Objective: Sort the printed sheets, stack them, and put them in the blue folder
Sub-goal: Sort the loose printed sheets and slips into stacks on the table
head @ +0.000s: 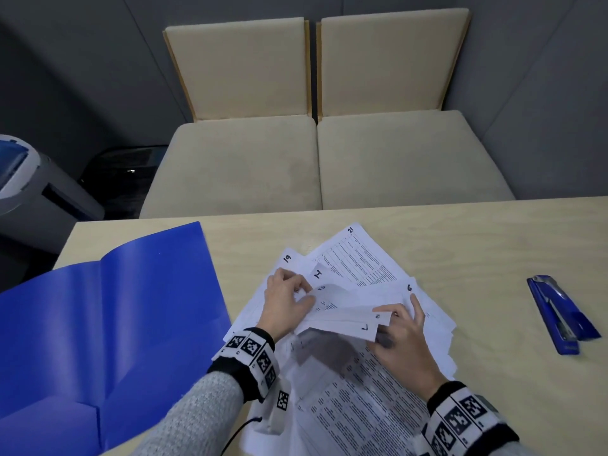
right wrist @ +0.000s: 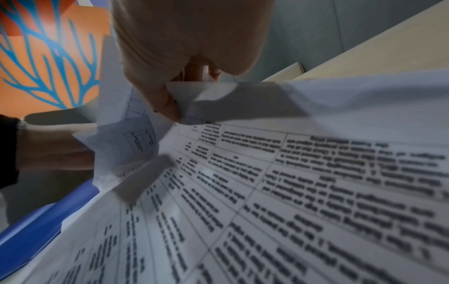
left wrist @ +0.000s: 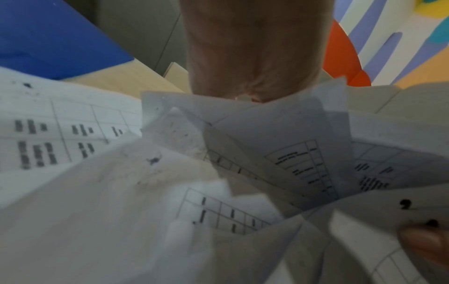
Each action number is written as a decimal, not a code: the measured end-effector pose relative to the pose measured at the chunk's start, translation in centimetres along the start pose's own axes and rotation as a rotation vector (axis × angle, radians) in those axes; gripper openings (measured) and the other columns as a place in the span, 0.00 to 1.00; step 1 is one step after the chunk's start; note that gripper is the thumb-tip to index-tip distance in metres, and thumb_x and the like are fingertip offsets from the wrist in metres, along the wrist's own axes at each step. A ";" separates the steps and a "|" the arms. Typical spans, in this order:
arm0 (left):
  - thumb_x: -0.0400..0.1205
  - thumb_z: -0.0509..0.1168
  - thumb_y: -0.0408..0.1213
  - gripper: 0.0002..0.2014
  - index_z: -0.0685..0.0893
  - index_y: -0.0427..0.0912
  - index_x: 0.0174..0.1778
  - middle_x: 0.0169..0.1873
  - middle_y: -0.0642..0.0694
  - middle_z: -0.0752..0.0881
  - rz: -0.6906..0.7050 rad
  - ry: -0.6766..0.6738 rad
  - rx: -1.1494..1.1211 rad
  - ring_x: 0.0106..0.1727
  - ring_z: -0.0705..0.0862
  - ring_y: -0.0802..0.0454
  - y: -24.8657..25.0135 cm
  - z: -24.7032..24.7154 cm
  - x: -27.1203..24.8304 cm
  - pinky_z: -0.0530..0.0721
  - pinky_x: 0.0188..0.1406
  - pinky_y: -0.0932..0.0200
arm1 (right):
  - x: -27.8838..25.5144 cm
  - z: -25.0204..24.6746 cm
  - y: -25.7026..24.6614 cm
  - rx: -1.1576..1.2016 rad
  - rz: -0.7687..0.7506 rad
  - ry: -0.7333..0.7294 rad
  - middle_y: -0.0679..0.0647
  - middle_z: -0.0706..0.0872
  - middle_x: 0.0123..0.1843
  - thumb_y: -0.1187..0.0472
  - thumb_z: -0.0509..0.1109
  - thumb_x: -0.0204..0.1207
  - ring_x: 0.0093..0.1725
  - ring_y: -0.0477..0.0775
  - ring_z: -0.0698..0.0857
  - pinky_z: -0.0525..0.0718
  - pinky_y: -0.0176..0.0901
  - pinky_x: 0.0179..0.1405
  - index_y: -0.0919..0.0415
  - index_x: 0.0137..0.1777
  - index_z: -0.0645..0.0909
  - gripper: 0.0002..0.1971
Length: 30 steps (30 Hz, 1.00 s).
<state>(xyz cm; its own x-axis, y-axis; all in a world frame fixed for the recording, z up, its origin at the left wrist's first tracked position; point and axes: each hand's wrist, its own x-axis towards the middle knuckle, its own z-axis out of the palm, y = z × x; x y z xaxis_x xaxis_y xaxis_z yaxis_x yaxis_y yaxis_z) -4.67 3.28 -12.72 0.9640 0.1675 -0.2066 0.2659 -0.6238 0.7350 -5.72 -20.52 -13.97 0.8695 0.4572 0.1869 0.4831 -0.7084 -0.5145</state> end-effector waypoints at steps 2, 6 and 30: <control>0.74 0.72 0.34 0.06 0.82 0.47 0.39 0.57 0.49 0.74 0.036 -0.019 -0.105 0.56 0.75 0.57 0.2 0.0 -0.1 0.73 0.56 0.66 | 0.2 0.0 -0.2 -0.002 0.000 0.032 0.36 0.84 0.36 0.52 0.68 0.68 0.55 0.37 0.75 0.46 0.58 0.79 0.54 0.25 0.81 0.12; 0.71 0.73 0.33 0.06 0.82 0.45 0.35 0.40 0.53 0.86 0.106 -0.083 -0.207 0.44 0.82 0.59 0.8 -0.4 -1.0 0.76 0.46 0.64 | 0.6 -0.2 -0.4 -0.057 0.033 0.073 0.39 0.84 0.33 0.53 0.69 0.65 0.62 0.38 0.75 0.45 0.67 0.77 0.51 0.27 0.83 0.08; 0.73 0.71 0.44 0.24 0.75 0.42 0.63 0.56 0.41 0.77 -0.190 0.010 0.279 0.57 0.79 0.41 -0.5 -1.3 2.6 0.80 0.55 0.47 | -0.4 -2.2 -0.5 0.243 0.046 -0.016 0.43 0.87 0.35 0.56 0.66 0.70 0.45 0.41 0.74 0.69 0.27 0.57 0.57 0.36 0.86 0.08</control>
<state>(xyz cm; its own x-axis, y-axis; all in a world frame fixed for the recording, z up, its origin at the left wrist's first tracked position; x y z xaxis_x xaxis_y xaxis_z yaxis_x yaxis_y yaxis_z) -2.26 5.03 -12.78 0.8976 0.3078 -0.3156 0.4307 -0.7650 0.4788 -6.09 -21.51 -11.88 0.8873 0.4375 0.1462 0.4026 -0.5797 -0.7084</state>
